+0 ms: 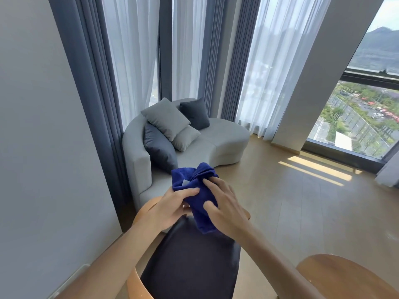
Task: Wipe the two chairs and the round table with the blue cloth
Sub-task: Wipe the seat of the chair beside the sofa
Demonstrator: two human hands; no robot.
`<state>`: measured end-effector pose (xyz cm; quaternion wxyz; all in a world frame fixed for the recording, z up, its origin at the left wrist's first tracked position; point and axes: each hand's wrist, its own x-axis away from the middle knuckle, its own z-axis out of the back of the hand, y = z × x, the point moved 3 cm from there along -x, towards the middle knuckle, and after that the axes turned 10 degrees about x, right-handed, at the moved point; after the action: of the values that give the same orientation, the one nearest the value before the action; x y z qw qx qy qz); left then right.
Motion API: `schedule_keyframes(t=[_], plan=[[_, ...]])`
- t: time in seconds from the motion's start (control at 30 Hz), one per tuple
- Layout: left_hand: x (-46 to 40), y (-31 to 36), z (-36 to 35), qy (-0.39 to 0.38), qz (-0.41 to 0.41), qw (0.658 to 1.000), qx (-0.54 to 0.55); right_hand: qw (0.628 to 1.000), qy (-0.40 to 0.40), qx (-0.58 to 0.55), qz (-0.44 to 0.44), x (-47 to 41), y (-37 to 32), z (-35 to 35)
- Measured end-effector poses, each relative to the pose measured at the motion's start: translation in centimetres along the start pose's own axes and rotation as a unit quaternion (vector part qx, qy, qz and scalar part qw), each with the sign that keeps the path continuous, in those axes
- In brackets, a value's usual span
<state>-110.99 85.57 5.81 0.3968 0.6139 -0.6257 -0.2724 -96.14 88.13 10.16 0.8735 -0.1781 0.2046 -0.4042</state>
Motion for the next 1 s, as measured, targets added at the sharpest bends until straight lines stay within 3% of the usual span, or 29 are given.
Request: schedule_keyframes(t=[0.1,0.2,0.3,0.43,0.7,0.83,1.0], plan=[[0.1,-0.2,0.5,0.039,0.01,0.999,-0.006,0.998,0.048,-0.04,-0.02,-0.2,0.7,0.9],[0.3,-0.8,0.6,0.046,0.016,0.999,-0.003,0.996,0.078,0.03,-0.033,-0.2,1.5,0.4],[0.7,-1.6,1.1,0.049,0.026,0.998,0.017,0.998,0.022,0.006,-0.067,0.0,2.4,-1.1],[1.3,-3.9,2.5,0.061,0.053,0.997,0.002,0.985,-0.081,-0.13,-0.076,0.4,2.7,-4.6],[3.9,-10.5,6.1,0.104,0.178,0.978,-0.016,0.965,-0.233,-0.113,-0.041,4.2,3.8,-16.9],[6.0,-12.8,8.8,0.102,0.275,0.956,-0.016,0.947,-0.265,-0.173,-0.049,6.6,4.9,-21.6],[7.0,-14.6,12.0,0.148,0.324,0.928,-0.11,0.95,-0.225,-0.189,-0.11,8.2,5.5,-25.4]])
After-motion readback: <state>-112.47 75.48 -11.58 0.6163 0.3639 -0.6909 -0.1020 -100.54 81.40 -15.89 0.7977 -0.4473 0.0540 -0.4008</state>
